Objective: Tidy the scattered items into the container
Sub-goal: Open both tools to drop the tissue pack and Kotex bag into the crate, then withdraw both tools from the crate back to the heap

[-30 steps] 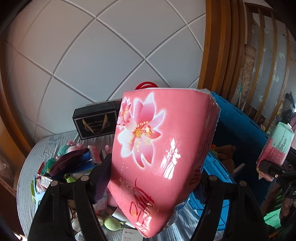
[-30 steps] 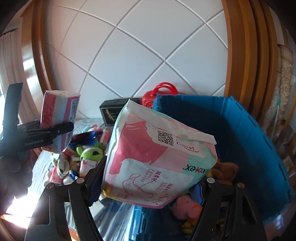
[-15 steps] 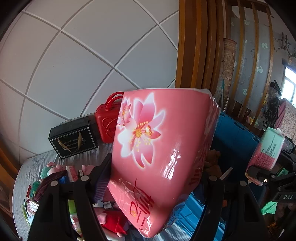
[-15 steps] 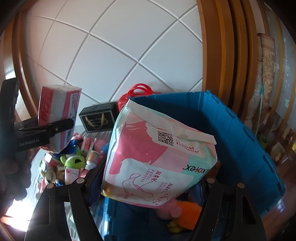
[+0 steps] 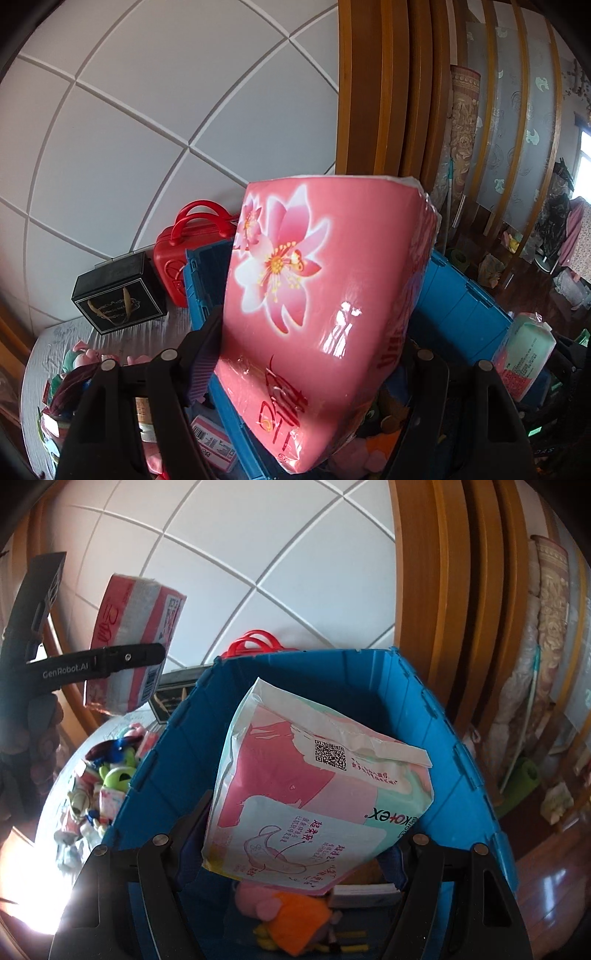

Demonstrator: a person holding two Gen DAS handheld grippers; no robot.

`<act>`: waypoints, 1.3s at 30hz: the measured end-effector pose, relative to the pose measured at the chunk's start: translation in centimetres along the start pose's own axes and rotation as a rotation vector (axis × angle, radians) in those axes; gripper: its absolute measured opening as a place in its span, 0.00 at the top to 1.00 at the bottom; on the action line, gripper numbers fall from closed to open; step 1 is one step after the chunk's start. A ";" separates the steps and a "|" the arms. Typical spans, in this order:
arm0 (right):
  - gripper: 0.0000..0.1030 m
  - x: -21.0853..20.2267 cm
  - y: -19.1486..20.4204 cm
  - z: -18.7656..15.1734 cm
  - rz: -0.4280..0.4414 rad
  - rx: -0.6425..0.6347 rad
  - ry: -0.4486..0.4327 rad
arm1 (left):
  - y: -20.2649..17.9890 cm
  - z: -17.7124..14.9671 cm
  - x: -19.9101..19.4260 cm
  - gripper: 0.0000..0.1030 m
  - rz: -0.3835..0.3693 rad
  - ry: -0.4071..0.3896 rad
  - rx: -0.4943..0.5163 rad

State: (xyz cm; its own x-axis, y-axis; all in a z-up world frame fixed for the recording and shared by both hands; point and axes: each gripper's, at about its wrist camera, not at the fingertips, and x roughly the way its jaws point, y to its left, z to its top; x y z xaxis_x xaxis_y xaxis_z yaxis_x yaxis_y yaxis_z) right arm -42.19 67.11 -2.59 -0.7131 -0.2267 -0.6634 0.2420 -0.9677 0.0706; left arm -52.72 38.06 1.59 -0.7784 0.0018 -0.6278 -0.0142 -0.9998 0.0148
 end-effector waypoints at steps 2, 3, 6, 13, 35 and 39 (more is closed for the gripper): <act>0.26 0.2 -1.2 -0.1 0.003 0.004 0.005 | -0.7 0.9 0.8 0.26 -0.006 0.009 -0.014; 0.26 0.3 -1.7 -0.1 -0.001 0.007 0.004 | -0.9 1.4 1.2 0.24 -0.015 0.015 -0.022; 0.19 0.3 -2.7 -0.1 -0.023 0.002 -0.005 | -1.7 2.7 2.1 0.18 -0.006 0.015 -0.036; 0.00 0.5 -3.3 -0.5 -0.012 -0.014 0.002 | -1.9 3.2 1.7 0.07 0.041 -0.013 -0.050; 0.00 0.1 3.6 -0.1 0.145 -0.112 -0.017 | 5.4 -6.2 -5.0 0.07 0.151 0.049 -0.186; 0.00 -0.2 7.0 0.2 0.142 -0.153 -0.024 | 8.0 -8.4 -7.0 0.07 0.144 0.035 -0.223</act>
State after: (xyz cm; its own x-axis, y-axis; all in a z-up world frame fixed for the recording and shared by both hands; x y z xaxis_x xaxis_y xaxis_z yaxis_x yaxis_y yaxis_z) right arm -40.46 60.37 -1.81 -0.6794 -0.3640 -0.6371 0.4370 -0.8982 0.0472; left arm -42.14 29.86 -0.48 -0.7399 -0.1377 -0.6585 0.2371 -0.9694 -0.0637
